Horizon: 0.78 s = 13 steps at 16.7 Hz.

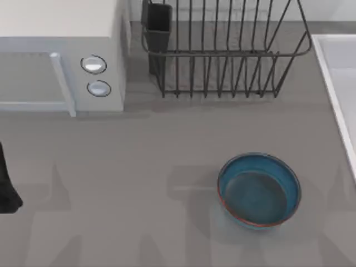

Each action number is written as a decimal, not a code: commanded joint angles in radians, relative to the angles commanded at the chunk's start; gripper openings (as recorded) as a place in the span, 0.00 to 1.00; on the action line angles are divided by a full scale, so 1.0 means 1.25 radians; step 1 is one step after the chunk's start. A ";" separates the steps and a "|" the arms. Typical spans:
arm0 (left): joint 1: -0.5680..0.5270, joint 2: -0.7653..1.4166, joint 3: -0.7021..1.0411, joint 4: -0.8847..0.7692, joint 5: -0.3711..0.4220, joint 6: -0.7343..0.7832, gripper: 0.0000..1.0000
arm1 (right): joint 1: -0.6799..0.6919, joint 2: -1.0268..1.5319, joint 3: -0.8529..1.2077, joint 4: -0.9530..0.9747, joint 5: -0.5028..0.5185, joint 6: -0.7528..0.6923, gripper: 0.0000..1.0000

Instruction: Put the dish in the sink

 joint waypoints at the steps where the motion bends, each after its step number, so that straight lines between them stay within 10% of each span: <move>1: 0.000 0.000 0.000 0.000 0.000 0.000 1.00 | 0.000 0.000 0.000 0.000 0.000 0.000 1.00; 13: 0.000 0.000 0.000 0.000 0.000 0.000 1.00 | 0.147 0.540 0.437 -0.395 0.001 0.150 1.00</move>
